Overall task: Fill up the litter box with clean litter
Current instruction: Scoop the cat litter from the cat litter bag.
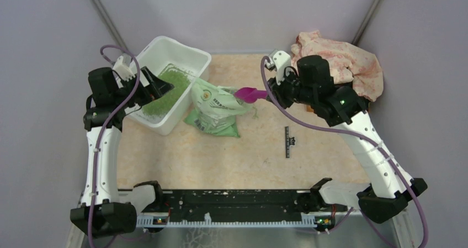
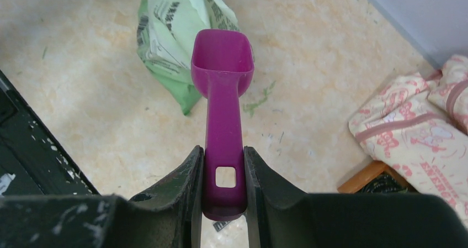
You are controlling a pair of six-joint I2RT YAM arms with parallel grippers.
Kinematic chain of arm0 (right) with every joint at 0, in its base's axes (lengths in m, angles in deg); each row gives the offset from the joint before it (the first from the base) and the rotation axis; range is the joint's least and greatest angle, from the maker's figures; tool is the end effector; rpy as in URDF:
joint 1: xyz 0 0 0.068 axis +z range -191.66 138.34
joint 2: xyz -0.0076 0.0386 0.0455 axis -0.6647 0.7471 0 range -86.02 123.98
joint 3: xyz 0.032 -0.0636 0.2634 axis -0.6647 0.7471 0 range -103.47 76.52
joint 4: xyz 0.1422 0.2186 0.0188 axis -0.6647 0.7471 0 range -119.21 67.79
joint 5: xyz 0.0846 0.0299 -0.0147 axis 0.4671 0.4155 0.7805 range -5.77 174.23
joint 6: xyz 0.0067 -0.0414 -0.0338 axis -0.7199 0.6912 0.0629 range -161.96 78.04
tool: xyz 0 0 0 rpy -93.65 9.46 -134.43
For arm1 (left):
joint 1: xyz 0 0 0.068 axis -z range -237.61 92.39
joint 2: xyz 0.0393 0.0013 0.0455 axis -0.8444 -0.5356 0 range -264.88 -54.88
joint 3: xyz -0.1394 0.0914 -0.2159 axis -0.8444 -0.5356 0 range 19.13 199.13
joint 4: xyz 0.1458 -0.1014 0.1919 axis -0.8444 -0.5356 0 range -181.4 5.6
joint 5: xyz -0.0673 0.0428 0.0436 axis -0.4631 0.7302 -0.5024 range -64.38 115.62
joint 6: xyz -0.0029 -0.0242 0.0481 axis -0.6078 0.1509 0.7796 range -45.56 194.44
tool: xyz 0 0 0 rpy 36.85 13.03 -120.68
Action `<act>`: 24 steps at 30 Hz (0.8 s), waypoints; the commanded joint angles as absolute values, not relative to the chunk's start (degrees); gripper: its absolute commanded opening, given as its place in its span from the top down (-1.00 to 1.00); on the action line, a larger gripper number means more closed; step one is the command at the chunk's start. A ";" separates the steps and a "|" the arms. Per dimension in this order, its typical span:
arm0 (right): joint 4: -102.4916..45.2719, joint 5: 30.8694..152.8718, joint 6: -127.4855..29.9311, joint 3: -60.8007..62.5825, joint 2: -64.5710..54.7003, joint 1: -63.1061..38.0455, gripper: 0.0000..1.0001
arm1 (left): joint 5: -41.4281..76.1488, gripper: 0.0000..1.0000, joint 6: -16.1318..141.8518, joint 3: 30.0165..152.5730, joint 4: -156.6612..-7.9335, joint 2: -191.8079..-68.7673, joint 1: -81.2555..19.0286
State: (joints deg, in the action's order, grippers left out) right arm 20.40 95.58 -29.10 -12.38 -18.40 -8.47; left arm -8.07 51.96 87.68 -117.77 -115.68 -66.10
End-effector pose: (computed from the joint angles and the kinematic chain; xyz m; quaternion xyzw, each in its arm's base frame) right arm 0.1818 0.1273 0.4509 -0.3808 0.7664 0.1736 0.4873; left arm 0.2198 0.0128 0.3917 -0.0674 0.8218 -0.3055 0.4762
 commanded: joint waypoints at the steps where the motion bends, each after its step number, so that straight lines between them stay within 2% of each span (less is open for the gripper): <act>1: 25.02 90.42 -28.56 -11.97 -20.45 -8.62 1.00 | -9.28 -0.97 52.19 87.93 -115.51 -115.35 -65.93; 12: 25.56 95.23 -24.49 -13.02 -14.66 -8.61 1.00 | -8.70 -0.97 52.29 86.99 -115.25 -114.26 -65.86; 24: 29.81 103.23 -18.57 -24.94 1.43 -8.36 1.00 | -7.05 -0.97 51.79 85.59 -114.76 -112.83 -65.87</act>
